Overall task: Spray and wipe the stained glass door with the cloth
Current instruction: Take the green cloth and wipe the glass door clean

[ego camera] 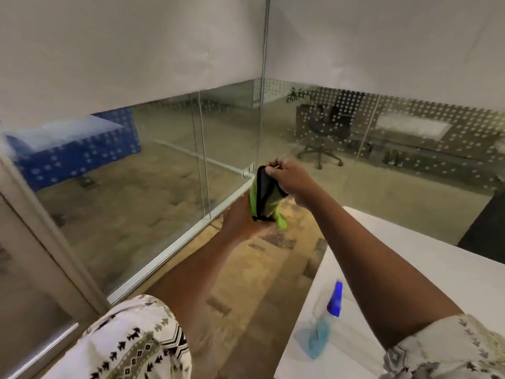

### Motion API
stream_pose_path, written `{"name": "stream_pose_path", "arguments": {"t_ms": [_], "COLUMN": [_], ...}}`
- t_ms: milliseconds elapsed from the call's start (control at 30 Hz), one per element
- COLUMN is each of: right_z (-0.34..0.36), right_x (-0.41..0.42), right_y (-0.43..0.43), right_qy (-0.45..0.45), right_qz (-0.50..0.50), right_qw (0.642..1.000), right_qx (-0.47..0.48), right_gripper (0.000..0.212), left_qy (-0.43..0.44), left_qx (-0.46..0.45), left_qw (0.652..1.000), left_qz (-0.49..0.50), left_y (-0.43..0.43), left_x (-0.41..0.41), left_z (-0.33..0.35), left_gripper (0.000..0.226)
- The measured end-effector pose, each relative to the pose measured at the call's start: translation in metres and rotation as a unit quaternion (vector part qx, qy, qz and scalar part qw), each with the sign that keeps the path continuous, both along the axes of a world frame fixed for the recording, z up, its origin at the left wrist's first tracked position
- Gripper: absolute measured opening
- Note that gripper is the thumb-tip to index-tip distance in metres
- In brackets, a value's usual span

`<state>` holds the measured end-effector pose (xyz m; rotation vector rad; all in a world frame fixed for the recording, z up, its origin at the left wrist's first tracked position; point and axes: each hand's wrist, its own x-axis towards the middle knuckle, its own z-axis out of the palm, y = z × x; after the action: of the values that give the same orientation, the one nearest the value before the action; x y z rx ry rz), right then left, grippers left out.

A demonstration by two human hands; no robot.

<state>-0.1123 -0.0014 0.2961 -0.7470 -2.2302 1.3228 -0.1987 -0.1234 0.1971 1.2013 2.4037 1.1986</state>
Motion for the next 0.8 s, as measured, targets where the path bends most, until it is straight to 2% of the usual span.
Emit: {"name": "stream_pose_path", "arguments": {"t_ms": [67,133,333,433,500,633,700,800], "right_z": [-0.004,-0.010,-0.029,-0.047,-0.064,-0.106,-0.126,-0.152], "right_x": [-0.030,-0.061,-0.156,-0.199,-0.225,-0.261,-0.266,-0.269], "right_y": [-0.031,-0.063,-0.178,-0.243,-0.287,-0.386,-0.440,-0.508], "right_qy": [0.001,-0.001,-0.016,-0.006,-0.016,-0.113,-0.120,-0.102], "right_qz": [0.027,0.048,0.097,0.121,0.123,0.117,0.146,0.289], "right_qw": [0.999,0.997,0.991,0.988,0.990,0.985,0.977,0.947], "right_qx": [-0.025,-0.060,-0.095,-0.098,-0.060,0.060,0.097,0.097], "right_gripper": [0.008,0.010,0.013,0.011,0.007,0.068,0.083,0.092], "left_qy": [0.024,-0.007,-0.109,-0.142,-0.145,-0.175,-0.206,-0.280], "left_qx": [-0.021,-0.018,0.036,0.015,-0.006,-0.031,-0.025,0.062], "left_qw": [0.999,0.996,0.974,0.959,0.950,0.921,0.892,0.824], "left_qz": [0.044,0.083,0.194,0.244,0.276,0.346,0.400,0.489], "left_y": [-0.039,-0.080,-0.222,-0.294,-0.342,-0.425,-0.460,-0.506], "left_x": [-0.020,-0.041,-0.110,-0.141,-0.158,-0.180,-0.190,-0.206], "left_z": [-0.003,-0.007,-0.016,-0.022,-0.028,-0.037,-0.046,-0.059], "left_gripper": [0.054,0.036,0.044,0.031,0.024,0.009,0.014,0.029]}}
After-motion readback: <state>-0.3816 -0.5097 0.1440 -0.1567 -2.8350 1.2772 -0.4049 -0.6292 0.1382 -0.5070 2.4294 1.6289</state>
